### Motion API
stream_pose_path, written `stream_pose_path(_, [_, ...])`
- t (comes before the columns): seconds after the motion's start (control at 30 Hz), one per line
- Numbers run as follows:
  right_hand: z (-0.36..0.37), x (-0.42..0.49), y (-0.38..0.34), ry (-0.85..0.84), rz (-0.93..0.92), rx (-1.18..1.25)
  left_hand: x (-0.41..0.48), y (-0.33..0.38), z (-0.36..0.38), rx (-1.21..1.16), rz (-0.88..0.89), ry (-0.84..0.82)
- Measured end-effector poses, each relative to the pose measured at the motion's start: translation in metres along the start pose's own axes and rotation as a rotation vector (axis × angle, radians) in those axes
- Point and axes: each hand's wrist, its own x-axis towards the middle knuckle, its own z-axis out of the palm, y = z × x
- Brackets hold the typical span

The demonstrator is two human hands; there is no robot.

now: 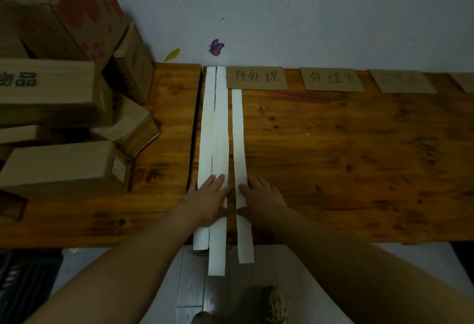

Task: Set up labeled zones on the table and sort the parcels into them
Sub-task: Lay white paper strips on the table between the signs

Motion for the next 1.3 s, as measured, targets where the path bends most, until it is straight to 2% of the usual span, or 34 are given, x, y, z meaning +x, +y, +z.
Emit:
stream_pose_path(0.2, [0.000, -0.013, 0.008, 0.094, 0.185, 0.096, 0.001, 0.003, -0.007, -0.002, -0.002, -0.014])
stream_pose_path(0.4, [-0.005, -0.015, 0.004, 0.096, 0.401, 0.466, 0.000, 0.007, -0.016, 0.012, 0.000, -0.011])
stream_pose_path(0.47, [-0.005, -0.019, 0.008, 0.104, 0.417, 0.501, -0.002, 0.012, -0.019, -0.045, 0.008, 0.068])
stream_pose_path(0.57, [-0.007, -0.028, 0.011, 0.162, 0.362, 0.496, -0.001, 0.030, -0.028, -0.401, -0.055, 0.201])
stream_pose_path(0.67, [-0.018, -0.042, 0.008, 0.257, 0.270, 0.549, 0.003, 0.050, -0.051, -1.101, -0.279, 0.065])
stream_pose_path(0.73, [-0.025, -0.056, 0.008, 0.283, 0.206, 0.525, 0.005, 0.060, -0.068, -1.435, -0.351, 0.000])
stream_pose_path(0.8, [-0.030, -0.069, 0.013, 0.305, 0.144, 0.438, 0.006, 0.069, -0.080, -1.507, -0.336, 0.012])
stream_pose_path(1.0, [-0.032, -0.097, 0.046, 0.358, 0.124, 0.442, 0.015, 0.102, -0.100, -1.379, -0.340, -0.030])
stream_pose_path(1.07, [-0.033, -0.099, 0.057, 0.368, 0.177, 0.565, 0.019, 0.116, -0.107, -1.393, -0.334, -0.001])
stream_pose_path(1.2, [-0.046, -0.098, 0.086, 0.341, 0.306, 0.986, 0.032, 0.143, -0.124, -1.534, -0.309, 0.035])
stream_pose_path(1.3, [-0.054, -0.095, 0.118, 0.307, 0.272, 0.950, 0.046, 0.163, -0.136, -1.641, -0.294, 0.034])
